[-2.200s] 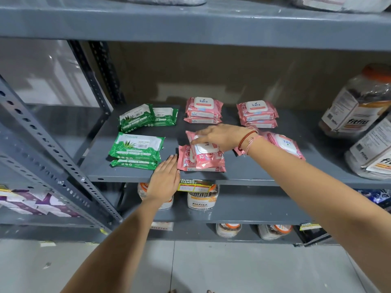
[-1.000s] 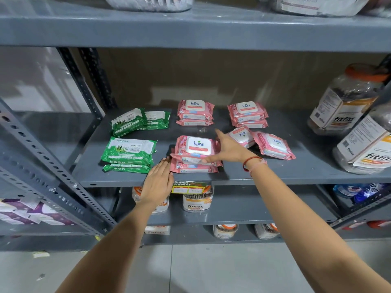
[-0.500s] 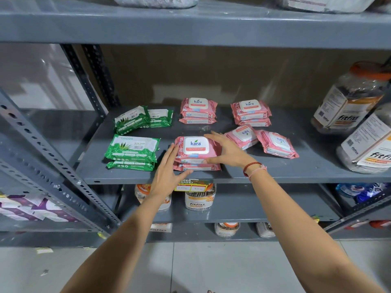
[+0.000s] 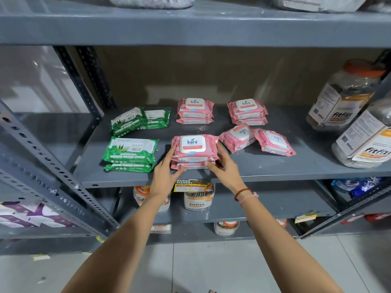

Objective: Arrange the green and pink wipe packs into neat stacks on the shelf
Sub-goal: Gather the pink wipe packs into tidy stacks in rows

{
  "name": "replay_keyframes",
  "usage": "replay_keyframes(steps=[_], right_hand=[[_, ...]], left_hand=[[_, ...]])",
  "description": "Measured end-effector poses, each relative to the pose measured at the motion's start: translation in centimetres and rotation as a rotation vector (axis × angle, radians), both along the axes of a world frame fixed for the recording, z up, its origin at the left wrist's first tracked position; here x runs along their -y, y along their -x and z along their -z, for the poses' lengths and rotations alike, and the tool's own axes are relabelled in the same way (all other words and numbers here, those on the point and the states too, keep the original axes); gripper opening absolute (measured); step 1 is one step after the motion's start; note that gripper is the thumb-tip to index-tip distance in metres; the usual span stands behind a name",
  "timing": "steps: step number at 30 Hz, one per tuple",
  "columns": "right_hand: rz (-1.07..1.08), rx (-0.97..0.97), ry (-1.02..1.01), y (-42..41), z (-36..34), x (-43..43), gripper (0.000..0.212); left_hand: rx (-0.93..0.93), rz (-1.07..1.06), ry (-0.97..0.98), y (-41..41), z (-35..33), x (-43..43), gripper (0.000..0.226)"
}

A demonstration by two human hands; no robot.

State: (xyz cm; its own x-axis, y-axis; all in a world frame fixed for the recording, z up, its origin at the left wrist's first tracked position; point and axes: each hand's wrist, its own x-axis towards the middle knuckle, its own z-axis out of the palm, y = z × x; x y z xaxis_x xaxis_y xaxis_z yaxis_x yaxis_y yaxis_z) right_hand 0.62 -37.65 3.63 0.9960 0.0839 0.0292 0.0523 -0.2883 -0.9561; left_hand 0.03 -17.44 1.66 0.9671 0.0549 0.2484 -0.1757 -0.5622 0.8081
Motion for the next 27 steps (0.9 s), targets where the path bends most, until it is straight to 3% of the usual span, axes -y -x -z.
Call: replay_keyframes(steps=[11,14,17,22,24,27], right_hand=[[0.0,0.068,0.145,-0.3,-0.7,0.7,0.075],[0.021,0.103,0.213,-0.4,-1.8,2.7,0.076],[0.062,0.177,0.296,-1.4,-3.7,6.1,0.065],[0.088,0.328,0.515,-4.7,-7.1,12.7,0.056],[0.046,0.312,0.624,-6.1,-7.6,15.3,0.065],[-0.092,0.092,0.802,-8.0,-7.3,18.9,0.093]], left_hand=[[-0.006,0.017,-0.016,0.4,-0.6,0.2,0.084],[0.105,-0.086,-0.121,1.1,-0.9,1.5,0.085],[0.263,-0.169,-0.231,2.1,-1.3,3.7,0.076],[0.444,0.073,-0.38,2.1,-1.6,10.6,0.054],[0.401,0.221,-0.415,1.5,-1.8,13.6,0.055],[0.243,0.362,-0.535,0.1,-1.3,16.8,0.064]])
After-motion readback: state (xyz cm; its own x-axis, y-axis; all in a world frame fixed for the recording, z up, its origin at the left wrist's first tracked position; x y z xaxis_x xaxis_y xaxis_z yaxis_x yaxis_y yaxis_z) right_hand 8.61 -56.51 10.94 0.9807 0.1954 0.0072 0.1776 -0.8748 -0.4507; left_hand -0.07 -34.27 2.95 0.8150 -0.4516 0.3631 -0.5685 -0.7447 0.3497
